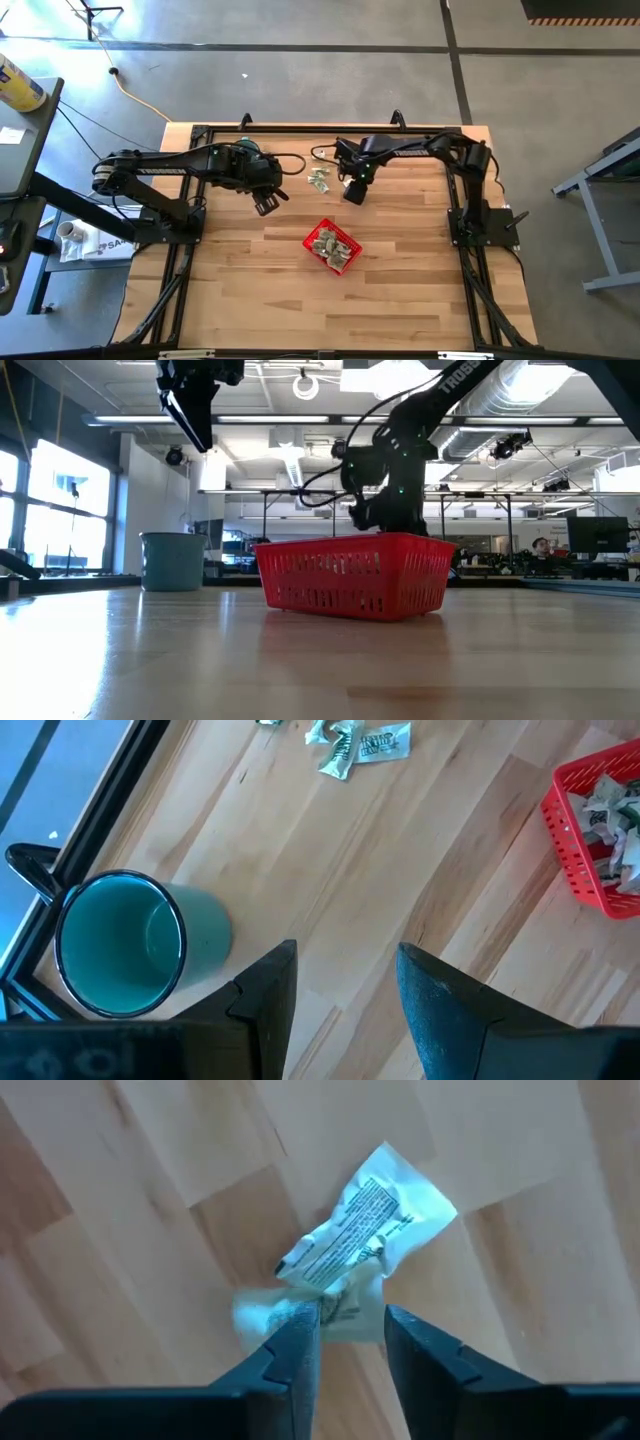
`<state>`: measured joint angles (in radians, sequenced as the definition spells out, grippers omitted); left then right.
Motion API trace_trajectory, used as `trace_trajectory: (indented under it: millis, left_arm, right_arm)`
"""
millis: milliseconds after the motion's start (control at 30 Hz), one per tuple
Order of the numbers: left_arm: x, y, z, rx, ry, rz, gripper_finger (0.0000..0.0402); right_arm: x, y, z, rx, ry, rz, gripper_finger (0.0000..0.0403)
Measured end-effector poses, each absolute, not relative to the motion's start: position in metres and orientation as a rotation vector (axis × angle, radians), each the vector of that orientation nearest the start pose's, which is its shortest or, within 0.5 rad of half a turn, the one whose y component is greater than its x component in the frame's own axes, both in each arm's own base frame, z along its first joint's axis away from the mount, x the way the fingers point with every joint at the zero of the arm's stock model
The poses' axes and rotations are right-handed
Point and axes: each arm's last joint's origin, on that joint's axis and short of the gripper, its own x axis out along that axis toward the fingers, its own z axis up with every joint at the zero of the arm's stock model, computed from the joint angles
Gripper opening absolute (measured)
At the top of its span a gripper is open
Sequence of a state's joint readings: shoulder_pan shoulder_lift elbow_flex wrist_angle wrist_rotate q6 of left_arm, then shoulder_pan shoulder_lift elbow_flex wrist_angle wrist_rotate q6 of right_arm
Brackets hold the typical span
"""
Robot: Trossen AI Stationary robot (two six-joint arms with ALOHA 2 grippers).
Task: Pick and place Stevia / Truvia into bins
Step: Put the light green stevia packet into the bin
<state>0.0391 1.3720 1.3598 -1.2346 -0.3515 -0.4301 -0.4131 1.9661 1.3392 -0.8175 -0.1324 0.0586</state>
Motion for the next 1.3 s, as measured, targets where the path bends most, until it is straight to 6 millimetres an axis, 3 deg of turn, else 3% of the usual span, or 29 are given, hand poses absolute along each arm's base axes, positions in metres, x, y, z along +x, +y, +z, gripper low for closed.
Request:
trace_trajectory:
  millis: [200, 333, 400, 600, 733, 867, 1100, 1300]
  left_arm:
    - [0.243, 0.020, 0.329, -0.172, 1.140, 0.597, 0.0207]
    - [0.242, 0.020, 0.329, -0.170, 1.146, 0.597, 0.0207]
    - [0.242, 0.020, 0.329, -0.169, 1.150, 0.598, 0.0207]
    - [0.242, 0.020, 0.329, -0.160, 1.151, 0.603, 0.0207]
    - [0.242, 0.020, 0.329, -0.138, 1.154, 0.602, 0.0207]
    - [0.242, 0.020, 0.329, -0.112, 1.161, 0.587, 0.0207]
    - [0.242, 0.020, 0.329, -0.076, 1.169, 0.561, 0.0207]
    - [0.241, 0.019, 0.328, -0.101, 1.191, 0.528, 0.0207]
  right_arm:
    - [0.338, -0.144, 0.138, 0.529, 1.445, -0.184, 0.0090]
    - [0.335, -0.139, 0.138, 0.561, 1.487, -0.152, 0.0032]
    - [0.333, -0.136, 0.140, 0.573, 1.507, -0.145, 0.0009]
    - [0.327, -0.117, 0.171, 0.587, 1.513, -0.175, 0.0003]
    - [0.328, -0.090, 0.208, 0.672, 1.390, -0.160, 0.0002]
    - [0.338, -0.047, 0.232, 0.710, 1.268, -0.103, 0.0001]
    - [0.375, 0.023, 0.225, 0.719, 1.091, 0.015, 0.0009]
    - [0.368, 0.041, 0.215, 0.650, 1.156, -0.185, 0.0071]
